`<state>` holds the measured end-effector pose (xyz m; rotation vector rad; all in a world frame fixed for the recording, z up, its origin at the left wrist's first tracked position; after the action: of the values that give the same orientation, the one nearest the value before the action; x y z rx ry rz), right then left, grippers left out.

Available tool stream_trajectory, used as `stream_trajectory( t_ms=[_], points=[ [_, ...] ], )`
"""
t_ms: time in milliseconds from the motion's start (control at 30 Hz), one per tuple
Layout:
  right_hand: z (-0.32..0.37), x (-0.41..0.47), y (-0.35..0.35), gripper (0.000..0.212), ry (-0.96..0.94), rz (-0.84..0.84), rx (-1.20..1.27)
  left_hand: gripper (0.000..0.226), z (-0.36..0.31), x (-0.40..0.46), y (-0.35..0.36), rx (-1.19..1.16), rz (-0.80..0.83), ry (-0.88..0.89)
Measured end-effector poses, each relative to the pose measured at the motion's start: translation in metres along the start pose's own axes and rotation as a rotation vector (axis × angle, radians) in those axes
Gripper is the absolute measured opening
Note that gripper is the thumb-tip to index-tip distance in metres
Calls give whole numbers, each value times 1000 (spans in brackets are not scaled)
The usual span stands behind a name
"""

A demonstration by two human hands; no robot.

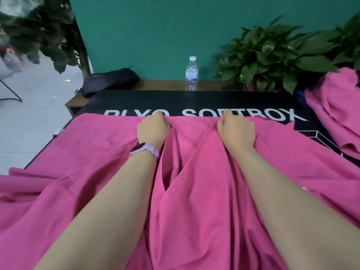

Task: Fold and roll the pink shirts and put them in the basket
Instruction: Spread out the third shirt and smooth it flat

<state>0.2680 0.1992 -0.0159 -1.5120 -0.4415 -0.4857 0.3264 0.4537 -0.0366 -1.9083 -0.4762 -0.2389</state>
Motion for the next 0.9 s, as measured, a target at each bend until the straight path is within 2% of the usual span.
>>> stream_trajectory(
  t_ms=[67,200,467,733,900],
  points=[
    [2,-2,-2,17,7,31,-14,6,0,-4,-5,12,-17,-30],
    [5,-15,-10,13,-7,73,-40,15,-4,-22,-15,41,-5,16],
    [11,-68,-40,13,-2,130,-23,9,17,-78,-47,58,5,-55],
    [12,-113,-70,14,-3,94,67,7,38,-130,-80,74,2,-139],
    [14,-117,-81,23,-30,40,152,20,38,-148,-87,80,66,-100]
  ],
)
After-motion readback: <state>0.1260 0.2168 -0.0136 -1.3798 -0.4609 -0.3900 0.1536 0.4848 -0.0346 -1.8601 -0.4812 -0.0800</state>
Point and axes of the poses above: each hand's wrist, its own x-axis towards the middle knuckle, its own y-axis out of the palm, z = x × y, the point moved 10 cm from there along x, towards the middle knuckle, and after that the axes turned 7 degrees about -y, right-handed, at the moved point
